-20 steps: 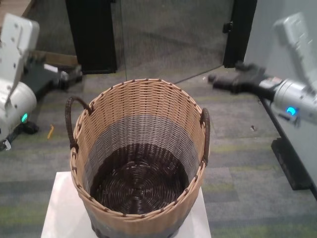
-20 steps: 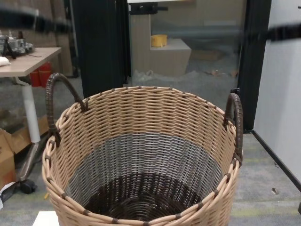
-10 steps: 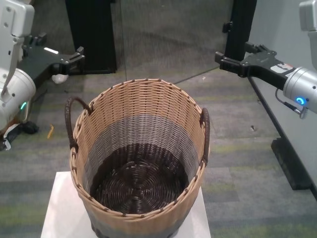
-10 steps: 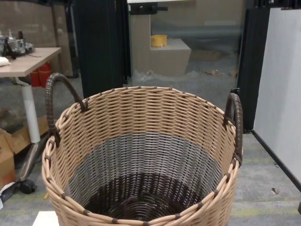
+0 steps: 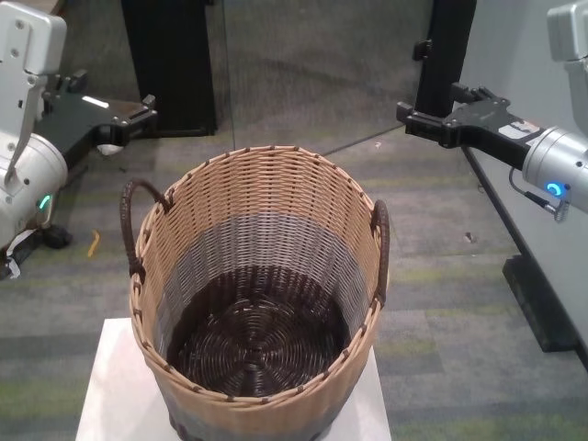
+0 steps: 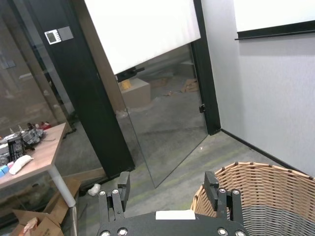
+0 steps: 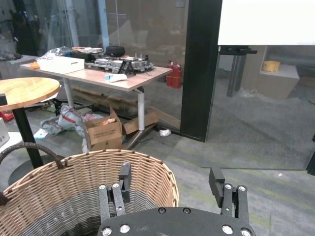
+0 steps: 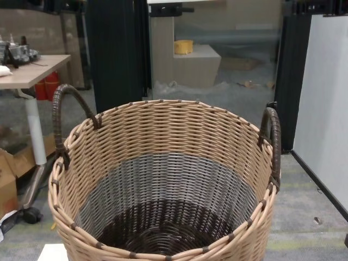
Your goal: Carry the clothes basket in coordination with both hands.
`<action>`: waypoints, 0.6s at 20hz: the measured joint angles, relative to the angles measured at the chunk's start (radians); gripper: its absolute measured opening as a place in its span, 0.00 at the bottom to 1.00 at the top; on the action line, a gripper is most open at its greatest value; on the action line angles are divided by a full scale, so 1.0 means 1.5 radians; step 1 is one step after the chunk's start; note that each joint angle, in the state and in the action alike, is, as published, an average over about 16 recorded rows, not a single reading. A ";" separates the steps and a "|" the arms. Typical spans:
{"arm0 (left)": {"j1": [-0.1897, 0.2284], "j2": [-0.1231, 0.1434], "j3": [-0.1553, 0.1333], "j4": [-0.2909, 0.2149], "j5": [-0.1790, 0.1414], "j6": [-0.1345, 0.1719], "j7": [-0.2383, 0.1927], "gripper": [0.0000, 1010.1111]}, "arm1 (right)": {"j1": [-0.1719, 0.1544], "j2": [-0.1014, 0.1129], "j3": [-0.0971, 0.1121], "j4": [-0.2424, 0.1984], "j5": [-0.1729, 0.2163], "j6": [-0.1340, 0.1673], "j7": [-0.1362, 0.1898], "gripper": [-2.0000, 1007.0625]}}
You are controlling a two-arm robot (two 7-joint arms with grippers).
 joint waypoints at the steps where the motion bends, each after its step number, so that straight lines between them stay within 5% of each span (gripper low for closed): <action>1: 0.000 0.000 0.000 0.000 0.000 0.001 0.000 0.99 | 0.000 0.000 0.000 0.000 0.000 0.001 0.000 1.00; 12: 0.002 0.001 0.001 0.001 0.000 0.004 0.001 0.99 | 0.002 0.001 -0.004 0.002 -0.003 0.004 0.001 1.00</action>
